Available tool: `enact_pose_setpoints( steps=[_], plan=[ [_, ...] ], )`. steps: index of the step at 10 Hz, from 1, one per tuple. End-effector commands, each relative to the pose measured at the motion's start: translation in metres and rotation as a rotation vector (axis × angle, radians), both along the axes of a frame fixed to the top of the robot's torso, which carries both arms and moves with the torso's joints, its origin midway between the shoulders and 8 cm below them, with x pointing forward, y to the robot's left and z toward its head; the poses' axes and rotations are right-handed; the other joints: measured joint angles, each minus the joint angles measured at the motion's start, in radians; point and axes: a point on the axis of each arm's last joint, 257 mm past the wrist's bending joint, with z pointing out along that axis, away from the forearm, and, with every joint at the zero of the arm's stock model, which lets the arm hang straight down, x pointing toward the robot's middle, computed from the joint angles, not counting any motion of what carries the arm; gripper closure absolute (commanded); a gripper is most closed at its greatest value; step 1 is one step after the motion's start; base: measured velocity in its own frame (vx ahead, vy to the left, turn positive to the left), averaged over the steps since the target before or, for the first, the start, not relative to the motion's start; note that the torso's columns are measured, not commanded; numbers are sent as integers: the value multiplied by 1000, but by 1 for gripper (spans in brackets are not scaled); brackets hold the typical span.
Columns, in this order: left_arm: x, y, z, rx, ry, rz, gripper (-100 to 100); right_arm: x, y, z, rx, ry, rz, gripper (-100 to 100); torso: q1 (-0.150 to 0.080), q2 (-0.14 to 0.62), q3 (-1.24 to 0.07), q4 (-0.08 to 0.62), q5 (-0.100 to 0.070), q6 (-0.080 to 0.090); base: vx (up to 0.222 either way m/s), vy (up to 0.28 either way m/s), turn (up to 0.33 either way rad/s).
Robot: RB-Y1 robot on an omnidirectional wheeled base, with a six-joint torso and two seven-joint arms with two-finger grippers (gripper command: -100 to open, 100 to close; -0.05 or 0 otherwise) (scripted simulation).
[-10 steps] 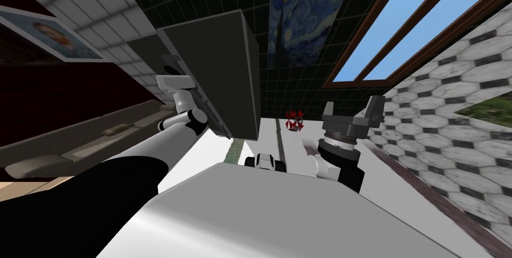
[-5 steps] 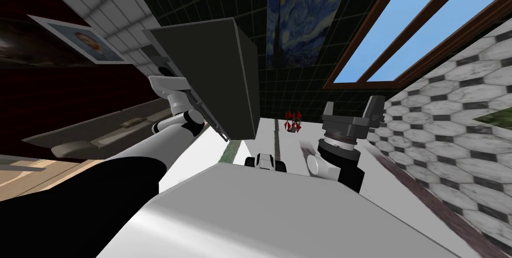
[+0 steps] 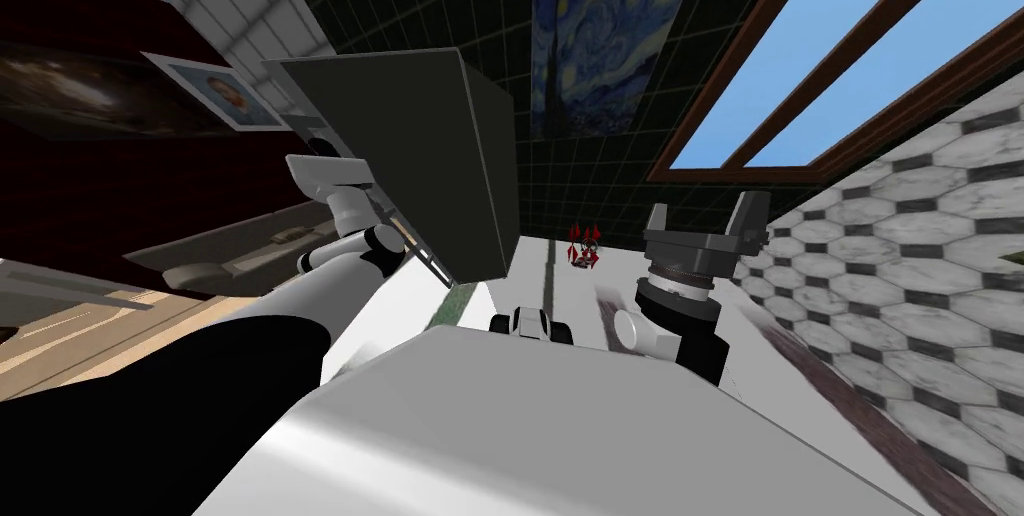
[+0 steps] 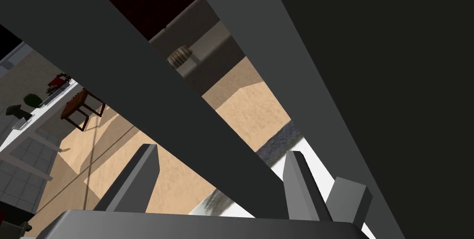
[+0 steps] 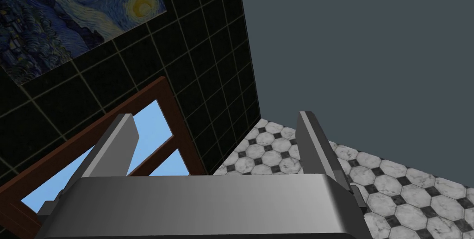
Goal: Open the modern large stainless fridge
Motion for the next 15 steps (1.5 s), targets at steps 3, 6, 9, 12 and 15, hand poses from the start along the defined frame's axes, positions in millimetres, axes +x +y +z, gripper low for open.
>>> enact_pose_setpoints(
  steps=[3, 6, 9, 12, 15],
  plan=[
    [-9, 7, 8, 12, -18, -17, 100, 0, 0, 0, 0, 0, 0, 0, 1, 7, 5, 2, 1, -6, 195, -218, 350],
    [-12, 8, 10, 17, -21, -42, 100, 0, 0, 0, 0, 0, 0, 0, -3, 8, 6, 1, 0, -1, 198, -238, 359],
    [-15, 9, 11, 26, -10, -65, 100, 0, 0, 0, 0, 0, 0, 0, 4, 12, 8, 4, 1, -1, 101, -167, 305],
    [-13, 6, 9, 18, -10, -89, 100, 0, 0, 0, 0, 0, 0, 0, 1, 10, 7, 3, 1, -3, 89, -179, 257],
    [-14, 3, 6, 20, 12, -118, 100, 0, 0, 0, 0, 0, 0, 0, 0, 8, 5, 1, 1, 2, 71, -194, 290]
  ],
)
